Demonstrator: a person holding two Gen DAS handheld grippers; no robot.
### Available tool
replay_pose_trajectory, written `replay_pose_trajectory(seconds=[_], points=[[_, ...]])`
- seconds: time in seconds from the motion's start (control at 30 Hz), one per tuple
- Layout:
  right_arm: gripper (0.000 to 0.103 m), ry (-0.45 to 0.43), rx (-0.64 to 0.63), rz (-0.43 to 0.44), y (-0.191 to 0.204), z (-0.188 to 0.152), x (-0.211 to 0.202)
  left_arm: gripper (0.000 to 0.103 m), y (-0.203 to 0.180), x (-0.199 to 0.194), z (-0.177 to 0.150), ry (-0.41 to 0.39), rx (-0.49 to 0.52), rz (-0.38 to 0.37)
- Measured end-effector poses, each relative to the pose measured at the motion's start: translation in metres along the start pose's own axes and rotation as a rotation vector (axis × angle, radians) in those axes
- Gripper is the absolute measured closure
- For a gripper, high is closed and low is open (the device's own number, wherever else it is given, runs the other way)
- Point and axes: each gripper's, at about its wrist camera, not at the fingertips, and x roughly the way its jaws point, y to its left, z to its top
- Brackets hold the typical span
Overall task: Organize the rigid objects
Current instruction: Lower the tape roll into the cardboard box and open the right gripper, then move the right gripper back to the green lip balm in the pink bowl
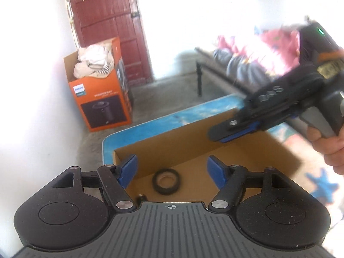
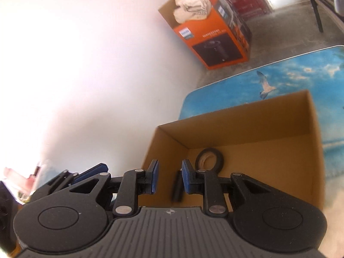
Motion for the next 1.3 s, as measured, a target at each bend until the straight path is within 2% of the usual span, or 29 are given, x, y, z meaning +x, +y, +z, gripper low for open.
replay_pose_trajectory(seconds=[0.1,0.2,0.3,0.43,0.57,0.63,0.8,0.9,1.0,1.13,1.27,1.3], points=[[0.078,-0.033,-0.01,0.022,0.009,-0.031,-0.04,0.03,-0.004,-0.023,-0.011,-0.026,-0.038,-0.038],[0.078,-0.065,-0.027,0.038,0.015,-0.065,-0.072,0.024,-0.014,-0.048,-0.032,-0.045,-0.084,-0.075],[0.078,-0.08,-0.024,0.034,0.012,-0.101,-0.089,0.022,-0.021,-0.041,-0.051,-0.014,-0.14,-0.125],[0.078,-0.074,0.026,0.006,-0.002,-0.146,-0.087,0.022,-0.035,-0.037,-0.09,0.074,-0.206,-0.182],[0.078,-0.075,0.061,-0.057,-0.015,-0.18,-0.063,0.022,-0.051,-0.025,-0.119,0.139,-0.189,-0.147],[0.077,-0.063,0.088,-0.072,-0.02,-0.196,-0.053,0.024,-0.061,-0.022,-0.129,0.167,-0.184,-0.159],[0.077,-0.028,0.081,-0.088,-0.018,-0.206,-0.028,0.031,-0.082,-0.015,-0.145,0.179,-0.147,-0.176],[0.077,-0.016,0.006,-0.13,-0.008,-0.207,-0.012,0.039,-0.087,-0.011,-0.148,0.152,-0.117,-0.14],[0.077,-0.004,-0.056,-0.166,-0.001,-0.207,0.001,0.042,-0.091,-0.003,-0.152,0.145,-0.082,-0.103],[0.077,-0.001,-0.085,-0.234,-0.004,-0.207,0.012,0.04,-0.084,0.005,-0.157,0.186,-0.106,-0.12],[0.077,0.016,-0.052,-0.265,-0.021,-0.207,0.016,0.029,-0.077,0.013,-0.16,0.206,-0.138,-0.159],[0.074,0.02,-0.04,-0.258,-0.024,-0.208,0.017,0.028,-0.076,0.015,-0.16,0.21,-0.141,-0.178]])
